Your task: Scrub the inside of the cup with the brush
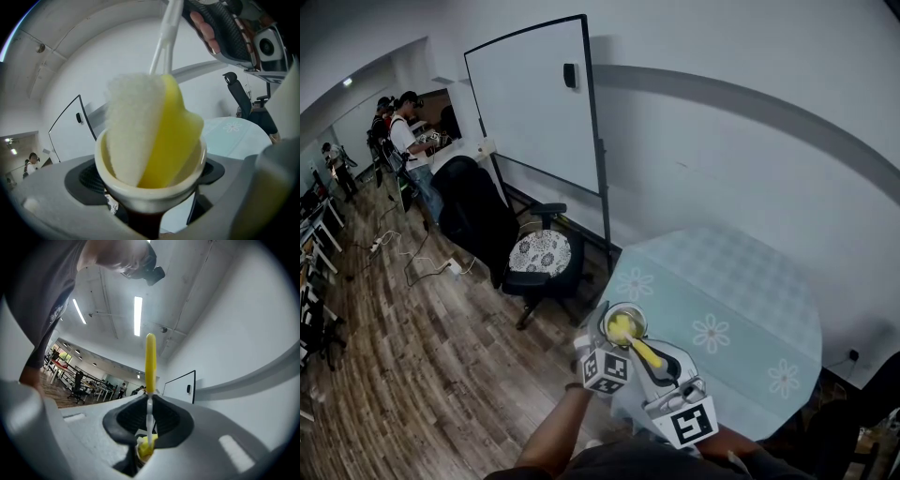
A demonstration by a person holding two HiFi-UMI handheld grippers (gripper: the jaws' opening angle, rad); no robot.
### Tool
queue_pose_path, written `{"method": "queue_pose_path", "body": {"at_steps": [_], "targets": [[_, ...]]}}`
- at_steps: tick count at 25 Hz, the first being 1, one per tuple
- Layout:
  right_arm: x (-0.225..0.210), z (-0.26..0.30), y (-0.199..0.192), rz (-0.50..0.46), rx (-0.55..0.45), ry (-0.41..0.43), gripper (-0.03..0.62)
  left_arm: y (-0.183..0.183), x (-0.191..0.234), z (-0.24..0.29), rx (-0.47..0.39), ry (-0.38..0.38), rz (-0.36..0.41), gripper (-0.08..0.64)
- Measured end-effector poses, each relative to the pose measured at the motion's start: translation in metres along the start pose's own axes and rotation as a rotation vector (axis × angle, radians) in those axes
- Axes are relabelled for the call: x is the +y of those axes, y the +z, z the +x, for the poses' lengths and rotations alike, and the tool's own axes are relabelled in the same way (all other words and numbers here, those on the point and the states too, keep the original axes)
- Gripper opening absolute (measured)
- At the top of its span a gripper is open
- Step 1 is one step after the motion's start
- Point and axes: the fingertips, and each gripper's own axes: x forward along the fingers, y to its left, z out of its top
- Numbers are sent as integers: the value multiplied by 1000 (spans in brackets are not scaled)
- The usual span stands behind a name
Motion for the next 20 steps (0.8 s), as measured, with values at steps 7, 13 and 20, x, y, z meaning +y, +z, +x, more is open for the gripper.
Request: {"method": "queue_pose_path", "body": {"at_steps": [7, 13, 20], "targets": [[-5, 2, 3, -23, -4, -15, 38, 1, -8, -2, -2, -12, 7, 557], [-12, -1, 5, -19, -13, -39, 38, 1, -12, 0, 2, -18, 1, 557], [-13, -14, 14, -17, -27, -26, 37, -9, -6, 8, 50, 17, -39, 557]]}}
